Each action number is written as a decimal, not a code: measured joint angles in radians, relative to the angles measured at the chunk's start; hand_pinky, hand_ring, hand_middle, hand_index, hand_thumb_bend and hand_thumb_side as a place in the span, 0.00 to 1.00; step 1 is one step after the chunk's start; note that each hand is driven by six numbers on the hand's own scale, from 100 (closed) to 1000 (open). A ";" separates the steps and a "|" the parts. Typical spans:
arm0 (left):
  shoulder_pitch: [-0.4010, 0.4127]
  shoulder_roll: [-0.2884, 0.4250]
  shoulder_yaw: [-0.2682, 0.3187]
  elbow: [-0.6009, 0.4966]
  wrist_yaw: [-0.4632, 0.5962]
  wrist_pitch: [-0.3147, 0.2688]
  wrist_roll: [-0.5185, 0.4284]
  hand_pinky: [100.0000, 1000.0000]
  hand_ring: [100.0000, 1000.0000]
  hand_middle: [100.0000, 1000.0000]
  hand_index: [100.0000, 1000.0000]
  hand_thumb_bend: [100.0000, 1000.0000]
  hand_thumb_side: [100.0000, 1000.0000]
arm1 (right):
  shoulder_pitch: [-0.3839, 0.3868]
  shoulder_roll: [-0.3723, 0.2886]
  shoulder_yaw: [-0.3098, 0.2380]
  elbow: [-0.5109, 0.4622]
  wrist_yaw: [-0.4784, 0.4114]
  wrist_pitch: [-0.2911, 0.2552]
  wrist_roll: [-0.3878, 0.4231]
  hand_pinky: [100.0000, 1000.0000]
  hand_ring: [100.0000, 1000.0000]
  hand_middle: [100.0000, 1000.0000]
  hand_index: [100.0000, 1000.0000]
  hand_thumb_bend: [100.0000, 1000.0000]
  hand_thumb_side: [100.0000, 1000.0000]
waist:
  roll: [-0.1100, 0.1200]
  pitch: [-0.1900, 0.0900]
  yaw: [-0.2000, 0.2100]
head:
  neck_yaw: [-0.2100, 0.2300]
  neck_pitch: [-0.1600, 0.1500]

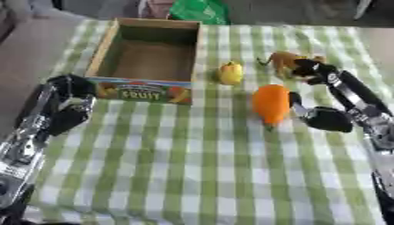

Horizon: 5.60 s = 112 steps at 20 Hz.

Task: Pick up objects on the table and place them in the box.

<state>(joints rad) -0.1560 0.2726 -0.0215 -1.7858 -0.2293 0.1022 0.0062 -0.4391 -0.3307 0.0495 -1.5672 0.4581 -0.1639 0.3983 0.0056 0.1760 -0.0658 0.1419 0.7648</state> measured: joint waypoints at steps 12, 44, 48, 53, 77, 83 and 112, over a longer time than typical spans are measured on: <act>0.000 0.000 0.000 0.000 0.000 -0.001 0.009 0.64 0.55 0.40 0.55 0.03 0.12 | 0.000 0.000 0.000 0.000 0.000 0.000 0.000 0.82 0.87 0.78 0.95 0.00 0.14 | 0.001 0.002 0.000 | 0.000 0.000; 0.000 0.000 -0.001 -0.001 0.004 -0.042 -0.051 0.65 0.56 0.42 0.61 0.48 0.07 | -0.200 -0.041 0.125 0.387 0.095 -0.056 0.037 0.79 0.84 0.77 0.94 0.00 0.23 | 0.000 0.002 0.023 | -0.017 0.000; 0.000 0.000 -0.001 -0.001 0.004 -0.042 -0.051 0.65 0.56 0.42 0.61 0.48 0.07 | -0.204 -0.034 0.125 0.404 0.137 -0.067 0.042 0.76 0.78 0.70 0.87 0.00 0.17 | -0.001 0.002 0.024 | -0.018 0.000; 0.000 0.000 -0.001 -0.001 0.004 -0.042 -0.051 0.65 0.56 0.42 0.61 0.48 0.07 | -0.209 -0.034 0.123 0.406 0.170 -0.073 0.049 0.72 0.72 0.61 0.81 0.00 0.08 | -0.002 -0.002 0.024 | -0.018 0.000; 0.000 0.000 -0.011 -0.002 0.009 -0.045 -0.060 0.65 0.56 0.41 0.61 0.48 0.07 | -0.408 -0.033 0.124 0.306 0.167 -0.015 -0.222 0.63 0.58 0.25 0.34 0.00 0.00 | 0.004 -0.010 0.051 | -0.025 0.000; -0.011 0.000 -0.021 -0.006 0.014 -0.049 -0.072 0.65 0.56 0.41 0.61 0.49 0.07 | -0.511 0.009 0.104 0.407 0.207 0.000 -0.269 0.63 0.58 0.25 0.34 0.00 0.00 | 0.005 -0.010 0.087 | -0.039 0.000; -0.119 -0.028 -0.106 -0.019 0.045 -0.067 -0.165 0.64 0.56 0.41 0.61 0.50 0.07 | -0.655 0.267 -0.016 0.778 0.565 0.021 -0.487 0.76 0.82 0.77 0.88 0.00 0.03 | -0.010 0.040 0.283 | -0.172 -0.054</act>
<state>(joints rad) -0.2752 0.2447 -0.1271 -1.8046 -0.1843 0.0352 -0.1584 -1.0941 -0.0640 0.0334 -0.7891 1.0227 -0.1430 -0.0888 -0.0047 0.2163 0.2170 -0.0301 0.7108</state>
